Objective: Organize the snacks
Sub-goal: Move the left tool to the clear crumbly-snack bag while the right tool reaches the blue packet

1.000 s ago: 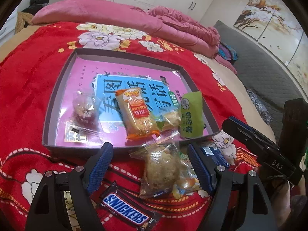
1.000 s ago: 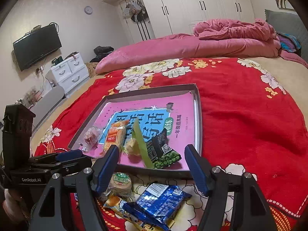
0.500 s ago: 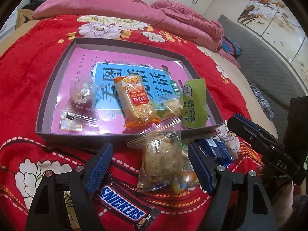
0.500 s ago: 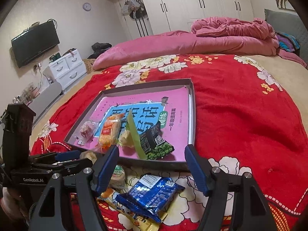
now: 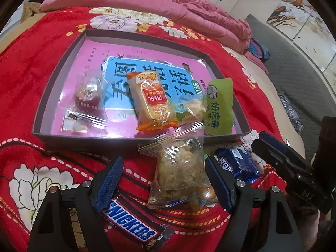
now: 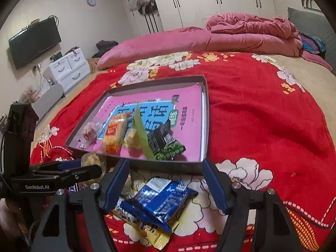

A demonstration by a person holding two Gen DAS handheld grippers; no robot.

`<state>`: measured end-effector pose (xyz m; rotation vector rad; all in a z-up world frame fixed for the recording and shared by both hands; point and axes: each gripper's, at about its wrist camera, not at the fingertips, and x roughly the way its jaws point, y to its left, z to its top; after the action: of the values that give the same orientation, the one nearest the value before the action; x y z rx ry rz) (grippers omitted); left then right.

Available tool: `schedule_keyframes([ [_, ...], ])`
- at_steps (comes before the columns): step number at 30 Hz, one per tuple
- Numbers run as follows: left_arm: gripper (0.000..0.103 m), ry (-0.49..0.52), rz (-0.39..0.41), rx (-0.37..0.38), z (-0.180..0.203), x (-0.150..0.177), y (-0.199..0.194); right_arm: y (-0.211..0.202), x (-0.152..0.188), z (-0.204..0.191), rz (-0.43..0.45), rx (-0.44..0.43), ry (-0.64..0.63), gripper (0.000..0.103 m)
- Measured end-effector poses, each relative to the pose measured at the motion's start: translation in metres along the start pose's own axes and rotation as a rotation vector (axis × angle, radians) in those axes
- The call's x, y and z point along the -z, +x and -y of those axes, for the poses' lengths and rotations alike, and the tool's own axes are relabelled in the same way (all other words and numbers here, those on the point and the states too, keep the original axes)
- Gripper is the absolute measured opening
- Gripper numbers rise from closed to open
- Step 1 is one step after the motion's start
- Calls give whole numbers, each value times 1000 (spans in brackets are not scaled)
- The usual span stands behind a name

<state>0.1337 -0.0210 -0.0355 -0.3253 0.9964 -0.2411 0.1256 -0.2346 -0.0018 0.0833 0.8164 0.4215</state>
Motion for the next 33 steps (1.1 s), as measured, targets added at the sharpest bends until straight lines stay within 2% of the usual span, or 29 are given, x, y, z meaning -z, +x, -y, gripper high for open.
schedule_keyframes([
  [22,79,-6,-8,15,-1,0,3,28,23,-7,-166,54,63,72],
  [26,79,-4,-9,15,-1,0,4,32,25,-4,-176,55,92,72],
  [33,80,2,-16,7,2,1,8,39,25,-9,-184,80,60,72],
])
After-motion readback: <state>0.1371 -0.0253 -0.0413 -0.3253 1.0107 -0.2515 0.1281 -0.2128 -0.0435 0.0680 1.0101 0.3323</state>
